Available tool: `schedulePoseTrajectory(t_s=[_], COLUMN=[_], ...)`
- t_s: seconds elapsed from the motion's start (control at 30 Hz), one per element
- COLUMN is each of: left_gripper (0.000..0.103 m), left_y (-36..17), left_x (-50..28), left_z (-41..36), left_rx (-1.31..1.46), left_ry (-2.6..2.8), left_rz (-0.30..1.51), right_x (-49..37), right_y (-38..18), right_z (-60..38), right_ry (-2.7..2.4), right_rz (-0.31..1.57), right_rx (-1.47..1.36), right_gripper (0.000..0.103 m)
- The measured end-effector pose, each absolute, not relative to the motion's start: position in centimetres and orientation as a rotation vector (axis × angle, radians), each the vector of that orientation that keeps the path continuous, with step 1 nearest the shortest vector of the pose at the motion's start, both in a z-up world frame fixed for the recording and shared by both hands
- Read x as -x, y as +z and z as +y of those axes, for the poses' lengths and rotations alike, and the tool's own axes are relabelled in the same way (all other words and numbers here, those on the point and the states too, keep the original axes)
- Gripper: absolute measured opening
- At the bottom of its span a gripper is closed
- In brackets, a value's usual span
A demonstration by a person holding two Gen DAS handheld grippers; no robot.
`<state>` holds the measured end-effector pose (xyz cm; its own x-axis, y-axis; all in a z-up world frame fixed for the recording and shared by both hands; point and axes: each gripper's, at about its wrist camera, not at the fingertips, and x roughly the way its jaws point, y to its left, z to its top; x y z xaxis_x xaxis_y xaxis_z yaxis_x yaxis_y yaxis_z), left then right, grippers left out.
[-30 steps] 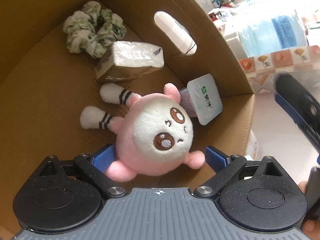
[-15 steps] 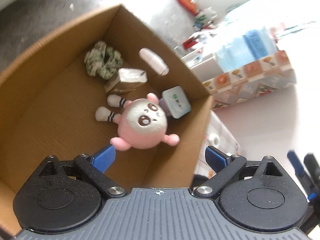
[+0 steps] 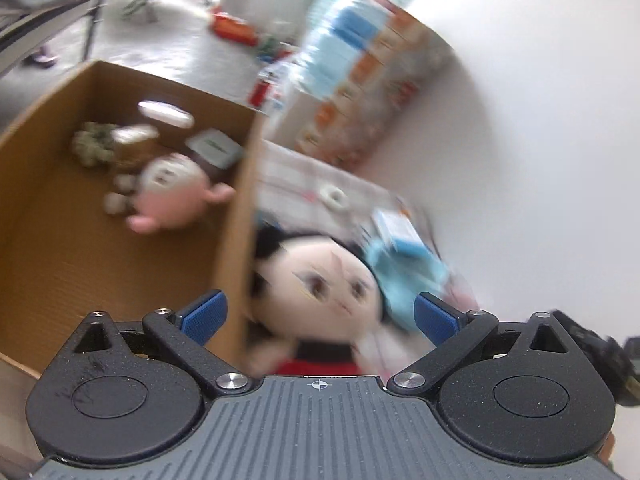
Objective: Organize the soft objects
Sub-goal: 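Withdraw both open tools from the box back over the bed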
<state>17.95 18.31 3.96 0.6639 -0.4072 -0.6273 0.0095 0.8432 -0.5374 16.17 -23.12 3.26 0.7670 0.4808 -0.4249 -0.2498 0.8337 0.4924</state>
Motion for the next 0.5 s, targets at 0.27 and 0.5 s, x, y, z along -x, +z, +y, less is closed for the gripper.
schedulePoseTrajectory(t_s=[0.27,0.5], left_gripper=[0.097,0.090], left_y=[1.3,-1.4], left_x=[-15.8,-16.8], left_z=[10.0,4.4], left_rx=[0.369,0.281], left_ry=[-0.464,-0.574], left_rz=[0.798,0.884], right_x=[-14.1,-14.6], right_y=[-4.8,-7.8], right_z=[-24.7,-24.4], right_ry=[0.353,0.350], right_rz=[0.673,0.661], right_rx=[-0.532,-0.569], right_gripper=[0.089,0.075])
